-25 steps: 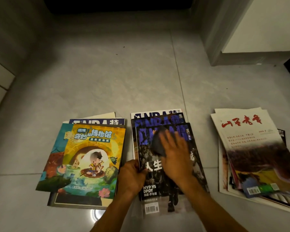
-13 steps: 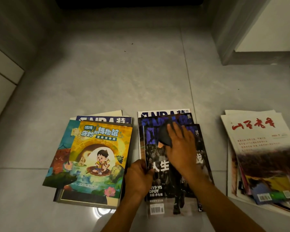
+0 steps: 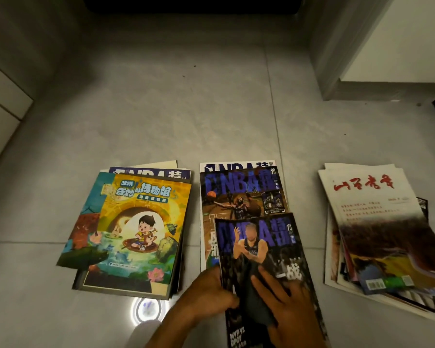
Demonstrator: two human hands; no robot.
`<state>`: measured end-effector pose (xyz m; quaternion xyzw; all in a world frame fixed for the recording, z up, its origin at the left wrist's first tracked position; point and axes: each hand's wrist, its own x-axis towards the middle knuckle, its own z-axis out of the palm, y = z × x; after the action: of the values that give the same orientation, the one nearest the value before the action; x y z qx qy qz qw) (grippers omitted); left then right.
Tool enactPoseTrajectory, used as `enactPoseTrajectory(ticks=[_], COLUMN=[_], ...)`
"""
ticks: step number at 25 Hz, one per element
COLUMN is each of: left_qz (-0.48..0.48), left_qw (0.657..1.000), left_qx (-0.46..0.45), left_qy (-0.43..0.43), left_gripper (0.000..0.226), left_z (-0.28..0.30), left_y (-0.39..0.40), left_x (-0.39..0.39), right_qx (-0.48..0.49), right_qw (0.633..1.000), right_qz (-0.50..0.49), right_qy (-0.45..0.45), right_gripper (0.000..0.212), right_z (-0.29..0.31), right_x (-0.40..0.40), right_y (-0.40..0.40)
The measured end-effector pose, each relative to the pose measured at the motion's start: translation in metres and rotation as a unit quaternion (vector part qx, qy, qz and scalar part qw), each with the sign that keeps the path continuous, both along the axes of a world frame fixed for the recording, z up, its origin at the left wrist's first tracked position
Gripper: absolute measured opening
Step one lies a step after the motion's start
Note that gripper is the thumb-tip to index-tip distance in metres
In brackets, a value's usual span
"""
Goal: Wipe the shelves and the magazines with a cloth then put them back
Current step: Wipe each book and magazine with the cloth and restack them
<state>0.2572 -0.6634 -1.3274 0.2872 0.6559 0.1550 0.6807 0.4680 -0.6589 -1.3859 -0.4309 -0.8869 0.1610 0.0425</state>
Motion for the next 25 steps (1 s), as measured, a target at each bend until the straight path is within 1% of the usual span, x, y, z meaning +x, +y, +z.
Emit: enactPoseTrajectory(ticks=[2, 3, 4, 5, 6, 8, 9, 10, 11, 12, 13, 14, 15, 16, 18, 20, 21, 22, 24, 25], left_qz=[0.118, 0.156, 0.165, 0.162, 0.159, 0.167, 0.174, 0.178, 0.182, 0.182, 0.181, 0.18, 0.177, 0.173, 0.183, 0.205, 0.213, 0.214, 0.208, 0.202], left_qw=[0.99, 0.982, 0.978, 0.976, 0.974, 0.964, 0.96, 0.958, 0.955, 0.952, 0.949, 0.946, 0.944, 0.942, 0.937, 0.929, 0.926, 0.925, 0.923, 0.922], left_qx=[0.059, 0.083, 0.103, 0.118, 0.142, 0.19, 0.207, 0.218, 0.23, 0.242, 0.254, 0.265, 0.276, 0.284, 0.296, 0.304, 0.306, 0.309, 0.316, 0.322], left_qy=[0.046, 0.064, 0.078, 0.082, 0.081, 0.079, 0.07, 0.06, 0.051, 0.045, 0.044, 0.042, 0.039, 0.039, 0.046, 0.05, 0.052, 0.055, 0.065, 0.071], left_gripper=[0.038, 0.029, 0.019, 0.011, 0.008, 0.015, 0.015, 0.013, 0.011, 0.008, 0.006, 0.006, 0.007, 0.01, 0.018, 0.021, 0.019, 0.016, 0.014, 0.014], left_z=[-0.005, -0.007, -0.005, -0.003, 0.002, 0.014, 0.021, 0.028, 0.032, 0.038, 0.043, 0.05, 0.056, 0.062, 0.07, 0.072, 0.072, 0.07, 0.07, 0.071], left_y=[-0.003, -0.002, 0.0, 0.002, 0.003, 0.004, 0.003, 0.003, 0.004, 0.005, 0.006, 0.007, 0.008, 0.008, 0.009, 0.008, 0.008, 0.007, 0.006, 0.006], left_x=[0.012, 0.016, 0.018, 0.019, 0.019, 0.017, 0.016, 0.013, 0.011, 0.01, 0.01, 0.012, 0.014, 0.017, 0.019, 0.015, 0.01, 0.006, 0.0, -0.001], right_qx=[-0.041, -0.071, -0.108, -0.151, -0.172, -0.177, -0.146, -0.113, -0.079, -0.044, -0.009, 0.017, 0.029, 0.029, 0.038, 0.054, 0.057, 0.051, 0.03, 0.031], right_qw=[0.997, 0.99, 0.977, 0.956, 0.931, 0.872, 0.852, 0.846, 0.856, 0.879, 0.911, 0.939, 0.955, 0.964, 0.969, 0.969, 0.969, 0.968, 0.959, 0.954], right_qz=[-0.031, -0.063, -0.1, -0.141, -0.195, -0.308, -0.34, -0.352, -0.355, -0.344, -0.312, -0.27, -0.233, -0.198, -0.124, -0.075, -0.081, -0.115, -0.218, -0.247], right_qy=[0.056, 0.102, 0.155, 0.208, 0.257, 0.336, 0.369, 0.384, 0.368, 0.328, 0.27, 0.213, 0.181, 0.177, 0.208, 0.227, 0.227, 0.217, 0.18, 0.166], right_gripper=[0.072, 0.066, 0.061, 0.058, 0.057, 0.047, 0.04, 0.034, 0.029, 0.024, 0.027, 0.036, 0.046, 0.054, 0.064, 0.066, 0.065, 0.064, 0.057, 0.053], right_z=[0.008, 0.011, 0.019, 0.029, 0.038, 0.067, 0.084, 0.1, 0.117, 0.134, 0.149, 0.163, 0.177, 0.19, 0.211, 0.212, 0.205, 0.195, 0.178, 0.174], right_x=[0.0, -0.003, -0.009, -0.015, -0.019, -0.019, -0.016, -0.011, -0.008, -0.006, -0.009, -0.016, -0.029, -0.045, -0.072, -0.075, -0.064, -0.049, -0.011, 0.003], right_y=[-0.003, 0.001, 0.006, 0.012, 0.019, 0.044, 0.061, 0.08, 0.097, 0.11, 0.116, 0.116, 0.109, 0.098, 0.072, 0.065, 0.073, 0.086, 0.112, 0.118])
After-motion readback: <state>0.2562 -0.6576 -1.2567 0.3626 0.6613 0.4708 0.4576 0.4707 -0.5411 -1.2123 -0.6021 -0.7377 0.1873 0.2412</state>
